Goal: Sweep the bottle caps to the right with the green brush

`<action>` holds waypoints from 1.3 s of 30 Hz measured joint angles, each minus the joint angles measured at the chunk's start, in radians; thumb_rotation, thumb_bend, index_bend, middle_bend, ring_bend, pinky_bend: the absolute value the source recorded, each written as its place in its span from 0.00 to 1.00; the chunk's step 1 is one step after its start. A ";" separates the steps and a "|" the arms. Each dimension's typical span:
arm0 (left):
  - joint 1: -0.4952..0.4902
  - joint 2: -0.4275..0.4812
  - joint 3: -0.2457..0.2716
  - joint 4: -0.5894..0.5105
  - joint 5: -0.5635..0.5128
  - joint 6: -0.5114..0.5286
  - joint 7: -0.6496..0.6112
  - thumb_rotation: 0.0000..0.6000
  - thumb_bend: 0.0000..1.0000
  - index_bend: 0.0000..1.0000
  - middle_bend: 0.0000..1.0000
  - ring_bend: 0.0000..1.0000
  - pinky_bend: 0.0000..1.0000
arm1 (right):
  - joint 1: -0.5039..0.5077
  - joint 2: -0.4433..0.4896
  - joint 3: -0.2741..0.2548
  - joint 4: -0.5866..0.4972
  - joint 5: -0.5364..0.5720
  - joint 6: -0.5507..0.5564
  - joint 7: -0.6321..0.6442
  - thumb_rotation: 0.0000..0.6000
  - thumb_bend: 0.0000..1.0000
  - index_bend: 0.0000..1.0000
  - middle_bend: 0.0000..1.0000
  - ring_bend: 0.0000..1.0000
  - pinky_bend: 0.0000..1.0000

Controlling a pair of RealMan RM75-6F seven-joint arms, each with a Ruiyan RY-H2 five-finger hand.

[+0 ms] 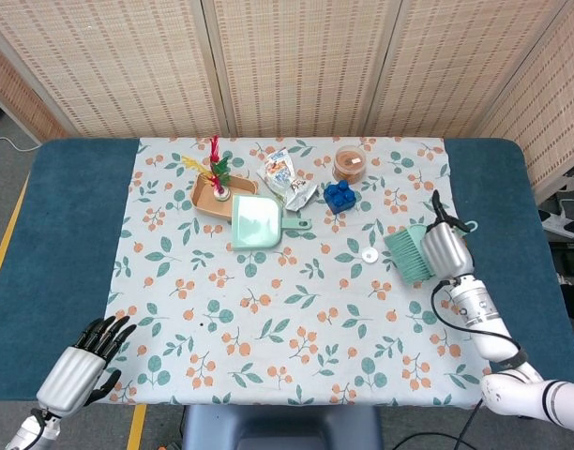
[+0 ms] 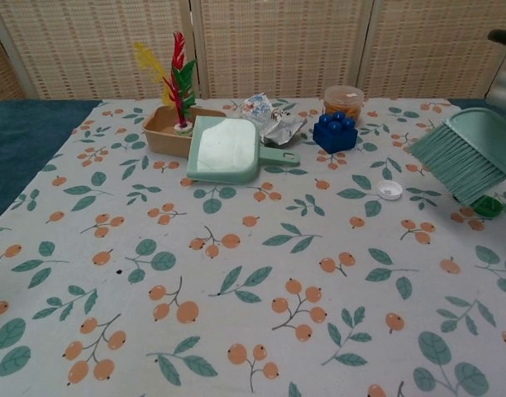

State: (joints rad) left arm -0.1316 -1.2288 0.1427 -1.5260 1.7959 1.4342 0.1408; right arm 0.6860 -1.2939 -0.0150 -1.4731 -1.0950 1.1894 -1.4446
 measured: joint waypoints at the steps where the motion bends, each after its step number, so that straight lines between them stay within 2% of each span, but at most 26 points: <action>1: -0.002 -0.001 0.000 0.000 0.000 -0.004 0.001 1.00 0.41 0.00 0.00 0.00 0.09 | 0.003 -0.003 0.006 -0.026 -0.006 0.002 0.007 1.00 0.50 0.99 0.86 0.60 0.00; 5: -0.007 -0.003 0.000 0.002 -0.003 -0.013 0.001 1.00 0.41 0.00 0.00 0.00 0.09 | 0.017 -0.042 0.013 -0.059 -0.015 0.007 -0.044 1.00 0.50 0.99 0.86 0.60 0.00; 9: -0.008 -0.003 0.001 0.010 -0.008 -0.013 -0.008 1.00 0.41 0.00 0.00 0.00 0.09 | 0.034 -0.125 0.020 -0.058 -0.004 0.020 -0.156 1.00 0.50 0.99 0.86 0.60 0.00; 16: -0.008 0.008 -0.004 0.009 -0.018 -0.004 -0.028 1.00 0.41 0.00 0.00 0.00 0.09 | 0.069 -0.321 0.063 0.000 0.106 0.074 -0.346 1.00 0.50 0.99 0.86 0.60 0.00; 19: -0.007 0.013 -0.005 0.008 -0.022 -0.001 -0.035 1.00 0.41 0.00 0.00 0.00 0.09 | 0.087 -0.370 0.081 0.043 0.155 0.093 -0.401 1.00 0.50 0.99 0.86 0.60 0.00; 27: -0.007 0.015 -0.006 0.009 -0.027 0.001 -0.039 1.00 0.41 0.00 0.00 0.00 0.09 | 0.106 -0.403 0.102 0.129 0.234 0.132 -0.464 1.00 0.50 0.99 0.86 0.60 0.00; 39: -0.019 -0.007 -0.010 0.013 -0.037 -0.031 -0.012 1.00 0.41 0.00 0.00 0.00 0.09 | 0.087 -0.413 0.071 0.254 0.315 0.115 -0.462 1.00 0.50 0.99 0.86 0.60 0.00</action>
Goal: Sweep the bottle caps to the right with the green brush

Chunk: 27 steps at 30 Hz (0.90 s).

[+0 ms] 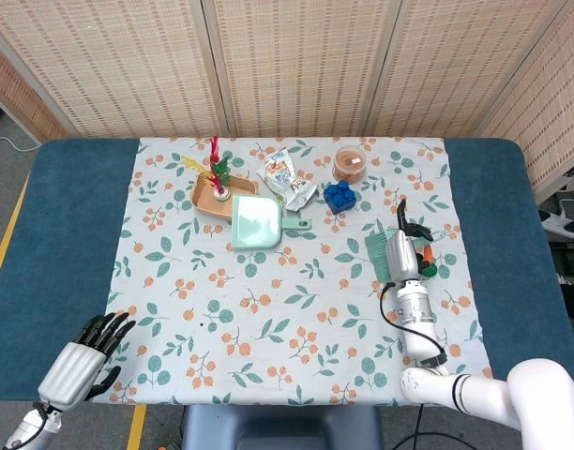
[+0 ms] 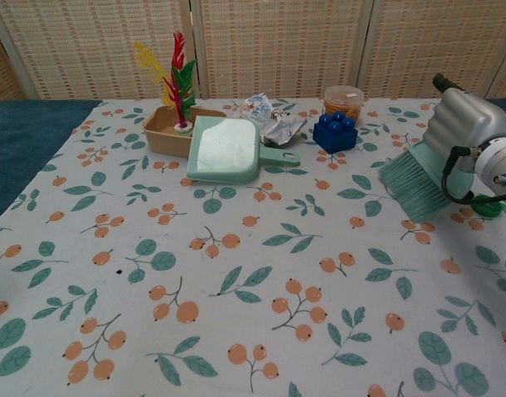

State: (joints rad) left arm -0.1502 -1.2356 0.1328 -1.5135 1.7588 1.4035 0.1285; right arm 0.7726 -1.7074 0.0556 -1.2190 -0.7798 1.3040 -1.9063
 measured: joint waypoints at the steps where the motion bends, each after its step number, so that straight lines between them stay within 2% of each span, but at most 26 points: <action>1: 0.000 0.001 0.001 0.000 0.001 0.002 0.000 1.00 0.41 0.00 0.00 0.00 0.09 | -0.003 0.003 -0.004 0.010 0.004 -0.001 0.003 1.00 0.50 0.99 0.86 0.60 0.00; 11: 0.000 -0.003 0.006 0.002 0.004 -0.001 0.010 1.00 0.41 0.00 0.00 0.00 0.09 | -0.045 0.052 -0.050 0.078 0.025 -0.035 0.043 1.00 0.50 0.99 0.86 0.60 0.00; 18: -0.001 -0.013 0.010 0.006 0.004 -0.010 0.023 1.00 0.41 0.00 0.00 0.00 0.09 | -0.080 0.119 -0.070 0.119 0.034 -0.048 0.081 1.00 0.50 0.99 0.86 0.60 0.00; 21: -0.004 -0.016 0.010 0.002 0.004 -0.013 0.028 1.00 0.41 0.00 0.00 0.00 0.09 | -0.087 0.138 -0.068 0.116 0.026 -0.050 0.119 1.00 0.50 0.99 0.86 0.60 0.00; 27: -0.005 -0.014 0.012 -0.004 0.007 -0.013 0.030 1.00 0.41 0.00 0.00 0.00 0.09 | -0.101 0.201 -0.046 0.054 -0.023 -0.046 0.283 1.00 0.50 0.99 0.86 0.60 0.00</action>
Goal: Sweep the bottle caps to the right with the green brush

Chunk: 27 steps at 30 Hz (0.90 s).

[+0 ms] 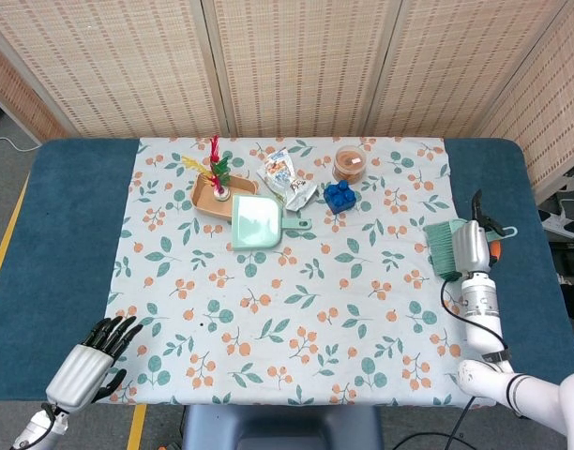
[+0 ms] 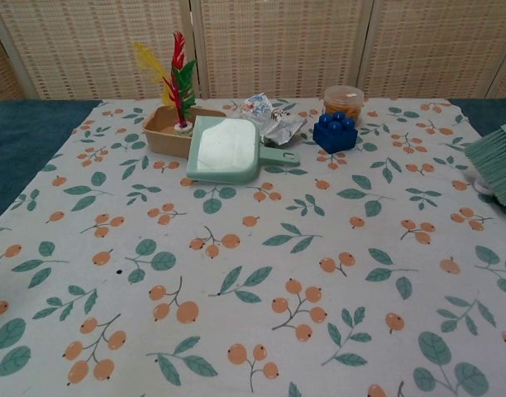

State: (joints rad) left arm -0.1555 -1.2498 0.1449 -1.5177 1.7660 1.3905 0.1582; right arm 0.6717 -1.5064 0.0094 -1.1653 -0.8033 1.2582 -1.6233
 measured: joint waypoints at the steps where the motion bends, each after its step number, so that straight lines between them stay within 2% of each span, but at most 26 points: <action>1: 0.000 0.000 0.000 0.000 0.000 0.000 0.000 1.00 0.41 0.00 0.00 0.00 0.09 | -0.003 0.017 0.007 -0.025 -0.010 0.001 0.039 1.00 0.50 0.99 0.86 0.60 0.00; 8: 0.002 0.005 0.004 -0.005 0.009 0.012 -0.007 1.00 0.41 0.00 0.00 0.00 0.09 | -0.030 0.090 0.052 -0.157 -0.049 0.006 0.216 1.00 0.50 0.99 0.86 0.60 0.00; 11: 0.004 0.007 0.011 -0.008 0.020 0.018 -0.009 1.00 0.41 0.00 0.00 0.00 0.10 | -0.059 0.118 0.059 -0.289 -0.082 0.007 0.371 1.00 0.50 0.99 0.86 0.59 0.00; 16: 0.006 0.010 0.017 -0.010 0.026 0.020 -0.011 1.00 0.41 0.00 0.00 0.00 0.09 | -0.127 0.123 0.025 -0.540 -0.158 -0.007 0.643 1.00 0.50 0.99 0.86 0.59 0.00; 20: 0.007 0.013 0.018 -0.008 0.031 0.026 -0.016 1.00 0.41 0.00 0.00 0.00 0.09 | -0.163 0.065 -0.012 -0.594 -0.215 0.012 0.694 1.00 0.50 0.98 0.86 0.58 0.00; 24: 0.007 0.018 0.018 -0.010 0.030 0.029 -0.024 1.00 0.41 0.00 0.00 0.00 0.09 | -0.191 -0.021 -0.041 -0.514 -0.258 0.029 0.678 1.00 0.49 0.80 0.82 0.50 0.00; 26: 0.008 0.021 0.018 -0.010 0.030 0.032 -0.028 1.00 0.41 0.00 0.00 0.00 0.09 | -0.201 -0.068 -0.053 -0.453 -0.274 0.027 0.675 1.00 0.46 0.67 0.72 0.45 0.00; 27: 0.008 0.022 0.017 -0.010 0.029 0.033 -0.032 1.00 0.41 0.00 0.00 0.00 0.09 | -0.205 -0.085 -0.057 -0.430 -0.279 0.025 0.672 1.00 0.45 0.57 0.64 0.41 0.00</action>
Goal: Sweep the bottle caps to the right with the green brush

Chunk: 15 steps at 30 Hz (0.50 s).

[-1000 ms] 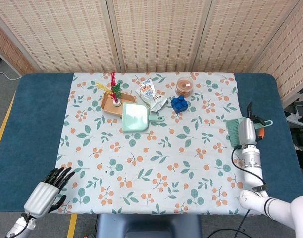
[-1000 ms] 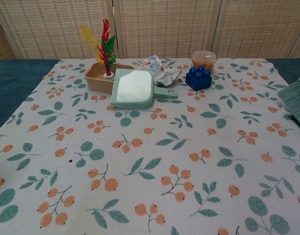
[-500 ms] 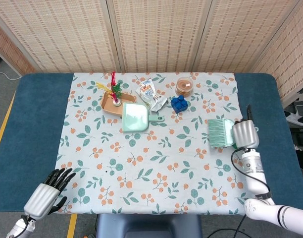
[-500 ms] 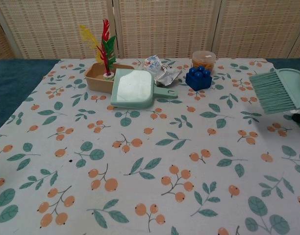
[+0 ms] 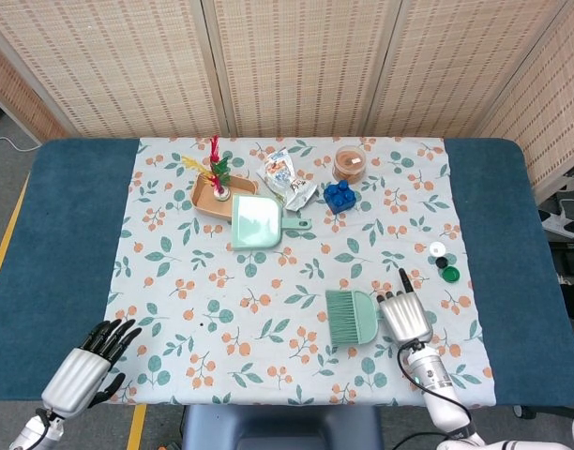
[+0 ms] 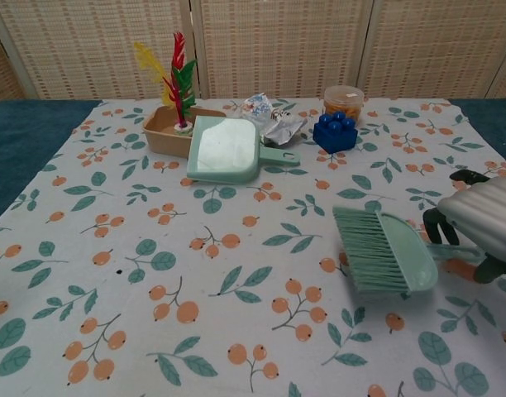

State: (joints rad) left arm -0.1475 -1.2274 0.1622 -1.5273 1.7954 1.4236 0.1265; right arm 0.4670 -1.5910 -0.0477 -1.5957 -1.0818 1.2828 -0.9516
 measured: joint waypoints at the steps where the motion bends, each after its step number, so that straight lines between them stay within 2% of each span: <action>1: 0.000 0.001 -0.001 0.001 -0.001 0.001 -0.004 1.00 0.41 0.00 0.00 0.00 0.09 | -0.003 -0.015 -0.004 0.022 -0.002 -0.002 -0.011 1.00 0.44 0.47 0.57 0.37 0.00; 3: -0.001 0.002 -0.003 0.002 -0.003 0.001 -0.006 1.00 0.41 0.00 0.00 0.00 0.09 | -0.006 -0.025 -0.008 0.034 0.004 -0.002 -0.043 1.00 0.42 0.20 0.41 0.29 0.00; 5: -0.001 0.003 -0.003 0.003 -0.003 0.000 -0.008 1.00 0.41 0.00 0.00 0.00 0.09 | -0.008 -0.031 -0.010 0.031 0.021 -0.002 -0.094 1.00 0.40 0.05 0.31 0.24 0.00; 6: -0.001 0.003 -0.002 0.002 -0.003 0.000 -0.008 1.00 0.41 0.00 0.00 0.00 0.09 | -0.010 -0.033 -0.010 0.027 0.030 -0.001 -0.115 1.00 0.39 0.02 0.26 0.22 0.00; 11: 0.001 0.007 0.000 -0.001 0.002 0.007 -0.010 1.00 0.41 0.00 0.00 0.00 0.10 | -0.020 -0.020 -0.013 -0.027 0.063 0.029 -0.205 1.00 0.30 0.00 0.10 0.14 0.00; 15: 0.002 0.010 0.002 -0.004 0.004 0.006 -0.009 1.00 0.41 0.00 0.00 0.00 0.10 | -0.026 0.019 -0.019 -0.097 0.083 0.052 -0.247 1.00 0.26 0.00 0.04 0.10 0.00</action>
State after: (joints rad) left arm -0.1452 -1.2172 0.1646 -1.5316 1.7995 1.4301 0.1173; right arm 0.4409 -1.5723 -0.0669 -1.6931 -0.9988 1.3343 -1.1985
